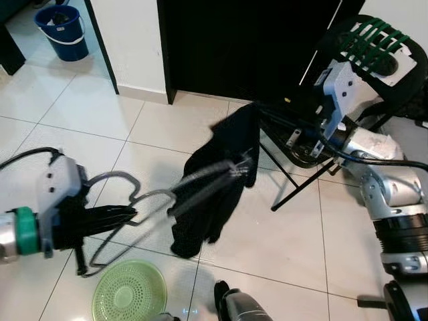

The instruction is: Hang hanger

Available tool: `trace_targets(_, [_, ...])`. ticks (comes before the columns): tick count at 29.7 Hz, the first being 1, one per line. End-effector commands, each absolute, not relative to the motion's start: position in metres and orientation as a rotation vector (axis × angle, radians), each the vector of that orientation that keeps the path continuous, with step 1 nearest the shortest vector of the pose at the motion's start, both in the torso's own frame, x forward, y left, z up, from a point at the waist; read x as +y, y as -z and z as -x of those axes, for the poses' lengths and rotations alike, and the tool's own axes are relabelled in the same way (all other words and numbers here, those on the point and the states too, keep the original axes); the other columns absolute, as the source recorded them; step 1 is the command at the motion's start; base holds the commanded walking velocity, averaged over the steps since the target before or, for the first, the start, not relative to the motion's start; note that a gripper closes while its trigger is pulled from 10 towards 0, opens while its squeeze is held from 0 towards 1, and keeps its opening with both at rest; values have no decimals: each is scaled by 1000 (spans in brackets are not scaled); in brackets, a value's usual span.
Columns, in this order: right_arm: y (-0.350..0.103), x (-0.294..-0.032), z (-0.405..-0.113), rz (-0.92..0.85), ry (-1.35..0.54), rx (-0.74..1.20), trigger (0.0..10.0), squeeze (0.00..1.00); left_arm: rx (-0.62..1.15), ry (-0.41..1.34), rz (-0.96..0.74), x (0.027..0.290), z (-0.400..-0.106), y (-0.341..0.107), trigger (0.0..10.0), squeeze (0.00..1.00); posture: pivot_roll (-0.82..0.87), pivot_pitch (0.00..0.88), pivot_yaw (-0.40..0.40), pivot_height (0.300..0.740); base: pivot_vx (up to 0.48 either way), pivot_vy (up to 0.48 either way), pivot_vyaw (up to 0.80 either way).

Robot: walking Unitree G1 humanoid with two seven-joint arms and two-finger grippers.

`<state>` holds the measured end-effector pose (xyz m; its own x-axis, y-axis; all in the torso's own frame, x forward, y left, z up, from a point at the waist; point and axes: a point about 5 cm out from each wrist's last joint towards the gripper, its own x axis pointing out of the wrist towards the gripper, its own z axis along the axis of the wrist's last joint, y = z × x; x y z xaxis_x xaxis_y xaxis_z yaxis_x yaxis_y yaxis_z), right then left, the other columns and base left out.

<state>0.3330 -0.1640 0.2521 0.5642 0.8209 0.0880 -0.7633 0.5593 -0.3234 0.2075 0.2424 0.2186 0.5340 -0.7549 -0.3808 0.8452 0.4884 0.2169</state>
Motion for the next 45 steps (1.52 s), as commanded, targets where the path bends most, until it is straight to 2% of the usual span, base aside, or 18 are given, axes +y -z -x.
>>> trace_targets(1, [-252, -167, -328, 301, -970, -246, 10000, 0, 263, 983, -436, 249, -205, -219, 10000, 0, 44, 108, 10, 740, 0, 0, 0])
trace_targets(4, [-251, -167, -322, 343, -1010, -229, 10000, 0, 281, 984, -488, 256, -208, -221, 10000, 0, 47, 108, 17, 740, 0, 0, 0])
trace_targets(11, [-247, -155, -313, 390, -1097, -214, 10000, 0, 233, 1029, -499, 244, -220, -226, 10000, 0, 42, 107, 43, 740, 0, 0, 0])
trace_targets(13, [-246, -144, -307, 376, -1141, -223, 10000, 0, 175, 1032, -483, 231, -238, -223, 10000, 20, 31, 110, 62, 740, 0, 0, 0])
trace_targets(22, [-250, -135, -305, 369, -1131, -251, 10000, 0, 135, 1082, -457, 212, -255, -216, 10000, 16, 13, 119, 93, 740, 0, 0, 0])
trace_targets(27, [-256, -150, -319, 394, -951, -273, 10000, 0, 199, 1093, -420, 223, -244, -212, 10000, 12, 21, 130, 103, 740, 0, 0, 0])
trace_targets(31, [-244, -159, -332, 363, -837, -225, 10000, 0, 207, 1138, -335, 216, -228, -213, 10000, 8, 36, 136, 99, 740, 0, 0, 0])
trace_targets(34, [-232, -156, -337, 330, -807, -196, 10000, 0, 233, 1122, -323, 218, -217, -208, 10000, 4, 50, 140, 96, 740, 0, 0, 0])
trace_targets(42, [-230, -153, -336, 324, -809, -195, 10000, 0, 246, 1100, -326, 223, -215, -206, 10000, 8, 53, 141, 95, 740, 0, 0, 0])
trace_targets(45, [-239, -152, -332, 307, -856, -221, 10000, 0, 285, 914, -401, 260, -222, -208, 10000, 16, 59, 150, 90, 740, 0, 0, 0])
